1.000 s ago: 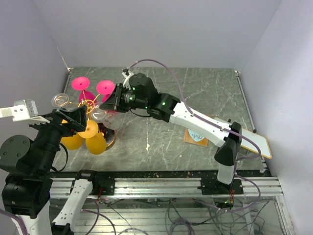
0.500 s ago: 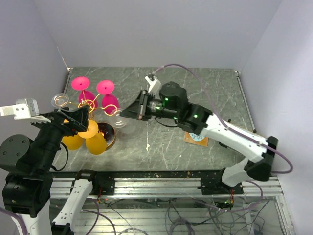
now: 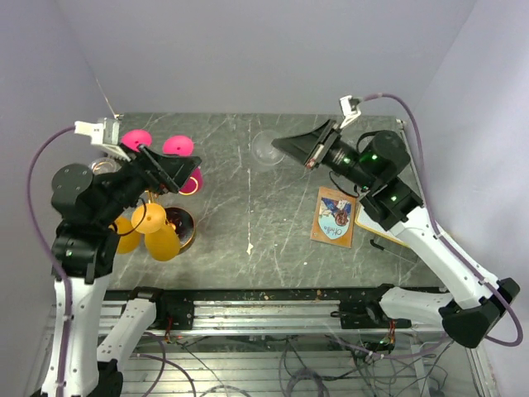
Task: Take the wine glass off the wine glass rack
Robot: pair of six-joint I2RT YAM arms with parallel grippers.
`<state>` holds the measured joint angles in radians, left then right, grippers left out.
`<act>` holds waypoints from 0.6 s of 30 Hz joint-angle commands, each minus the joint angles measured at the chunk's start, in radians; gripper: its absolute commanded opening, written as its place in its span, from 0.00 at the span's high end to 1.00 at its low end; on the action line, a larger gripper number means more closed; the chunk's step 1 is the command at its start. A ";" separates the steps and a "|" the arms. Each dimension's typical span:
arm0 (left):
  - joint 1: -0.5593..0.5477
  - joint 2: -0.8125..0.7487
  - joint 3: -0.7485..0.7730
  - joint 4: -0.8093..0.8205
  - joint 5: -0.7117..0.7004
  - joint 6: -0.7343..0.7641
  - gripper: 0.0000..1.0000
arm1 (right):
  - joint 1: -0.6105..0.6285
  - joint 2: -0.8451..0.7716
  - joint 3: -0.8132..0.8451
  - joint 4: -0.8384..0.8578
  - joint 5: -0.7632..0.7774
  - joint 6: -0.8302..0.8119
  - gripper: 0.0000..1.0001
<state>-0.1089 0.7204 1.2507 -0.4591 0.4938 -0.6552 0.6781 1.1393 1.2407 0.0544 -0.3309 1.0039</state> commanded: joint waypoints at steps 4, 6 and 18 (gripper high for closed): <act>-0.006 0.042 -0.120 0.408 0.198 -0.297 0.05 | -0.126 0.025 0.027 0.594 -0.208 0.436 1.00; -0.006 0.048 -0.148 0.479 0.198 -0.361 0.05 | -0.133 0.061 0.017 0.755 -0.228 0.582 1.00; -0.006 0.055 -0.249 0.790 0.229 -0.570 0.05 | -0.134 0.173 -0.001 1.094 -0.237 0.926 1.00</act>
<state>-0.1093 0.7849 0.9985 0.2047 0.6819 -1.1675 0.5488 1.3231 1.2385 0.9672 -0.5690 1.8019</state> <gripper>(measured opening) 0.947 0.057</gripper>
